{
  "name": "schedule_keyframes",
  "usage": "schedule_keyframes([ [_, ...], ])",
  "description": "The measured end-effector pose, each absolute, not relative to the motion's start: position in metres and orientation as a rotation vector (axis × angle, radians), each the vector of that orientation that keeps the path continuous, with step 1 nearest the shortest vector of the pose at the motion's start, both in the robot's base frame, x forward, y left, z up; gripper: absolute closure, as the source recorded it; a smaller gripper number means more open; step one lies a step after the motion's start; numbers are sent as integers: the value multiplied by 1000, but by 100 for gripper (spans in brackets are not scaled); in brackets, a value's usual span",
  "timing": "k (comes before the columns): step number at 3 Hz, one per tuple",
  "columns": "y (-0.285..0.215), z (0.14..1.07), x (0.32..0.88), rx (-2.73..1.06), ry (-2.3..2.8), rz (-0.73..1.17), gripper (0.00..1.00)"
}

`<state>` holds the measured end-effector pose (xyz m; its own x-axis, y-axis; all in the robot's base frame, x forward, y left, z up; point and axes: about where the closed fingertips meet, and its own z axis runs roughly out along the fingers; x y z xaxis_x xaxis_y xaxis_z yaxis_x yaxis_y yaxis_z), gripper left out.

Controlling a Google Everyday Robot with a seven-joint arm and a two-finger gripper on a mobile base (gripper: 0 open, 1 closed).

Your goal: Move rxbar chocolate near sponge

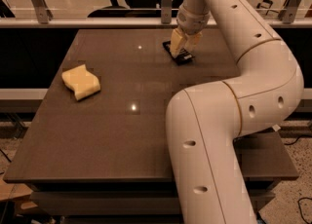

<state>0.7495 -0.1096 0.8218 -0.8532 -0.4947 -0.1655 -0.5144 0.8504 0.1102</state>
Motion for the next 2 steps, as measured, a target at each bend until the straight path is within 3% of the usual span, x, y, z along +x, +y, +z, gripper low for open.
schedule_keyframes([
  [1, -109, 822, 749, -793, 2895, 227, 68],
  [2, -105, 866, 744, -756, 2845, 208, 91],
])
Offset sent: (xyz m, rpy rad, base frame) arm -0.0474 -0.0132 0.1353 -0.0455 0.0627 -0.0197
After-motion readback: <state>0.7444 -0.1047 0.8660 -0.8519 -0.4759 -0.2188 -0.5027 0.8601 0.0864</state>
